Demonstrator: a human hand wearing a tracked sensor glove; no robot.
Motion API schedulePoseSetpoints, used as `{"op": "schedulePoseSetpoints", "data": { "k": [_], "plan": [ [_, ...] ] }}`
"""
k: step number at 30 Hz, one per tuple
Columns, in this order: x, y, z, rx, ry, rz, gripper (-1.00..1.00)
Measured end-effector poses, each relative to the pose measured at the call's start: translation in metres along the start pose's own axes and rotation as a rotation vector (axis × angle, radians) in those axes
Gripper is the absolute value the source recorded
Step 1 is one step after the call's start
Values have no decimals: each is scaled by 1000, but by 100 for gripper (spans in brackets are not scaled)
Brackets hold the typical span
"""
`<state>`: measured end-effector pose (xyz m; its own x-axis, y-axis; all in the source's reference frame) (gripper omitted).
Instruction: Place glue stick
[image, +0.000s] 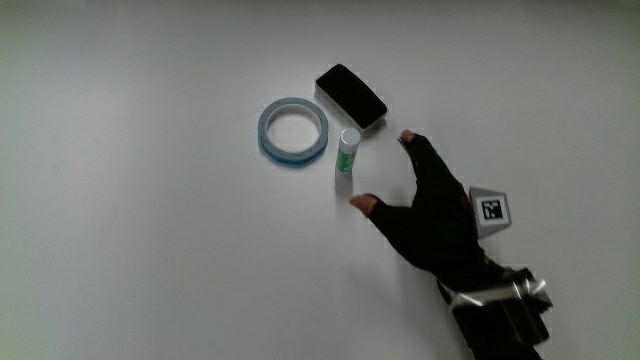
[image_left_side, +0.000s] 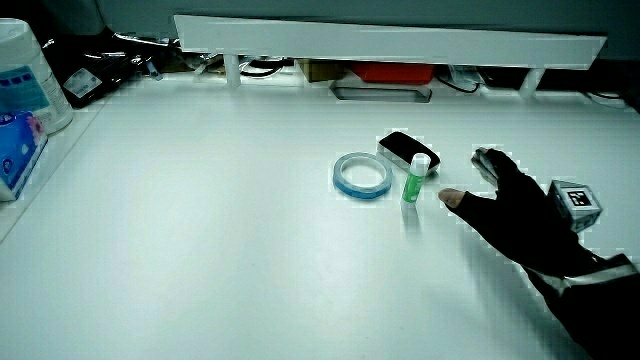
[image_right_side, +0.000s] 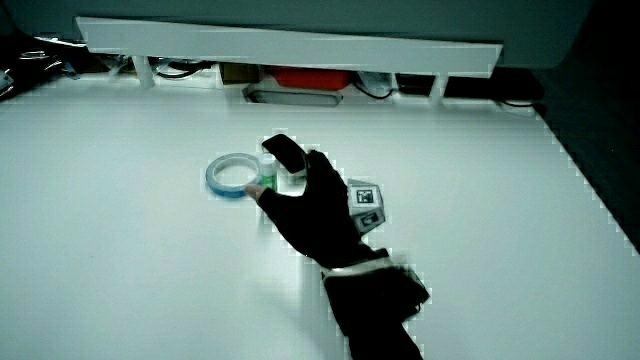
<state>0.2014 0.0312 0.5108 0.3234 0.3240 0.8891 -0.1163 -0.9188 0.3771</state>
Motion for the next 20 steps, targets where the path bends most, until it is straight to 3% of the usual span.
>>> {"op": "schedulePoseSetpoints", "data": {
  "k": [1,2,3,4,6,7,9,11,12,13,14,16,18,20],
  "plan": [
    [-2,-8,2,6,-26,-20,-100],
    [-6,-15,2,6,0,42,-100],
    [-3,-21,4,8,-53,-35,-100],
    [-7,-28,3,-1,-24,24,-100],
    [-5,-40,6,-25,-84,13,-100],
    [-6,-48,8,-22,-150,-59,-100],
    [-12,-59,7,-41,-97,48,-100],
    [-21,-70,5,-57,-45,108,-100],
    [-13,-72,6,-59,-143,177,-100],
    [-26,-80,2,-64,-29,183,-100],
    [-30,-85,0,-70,-27,162,-100],
    [-34,-91,-3,-79,-37,210,-100],
    [-42,-97,-7,-104,-13,178,-100],
    [-44,-100,-9,-103,-22,206,-100]
  ]
}}
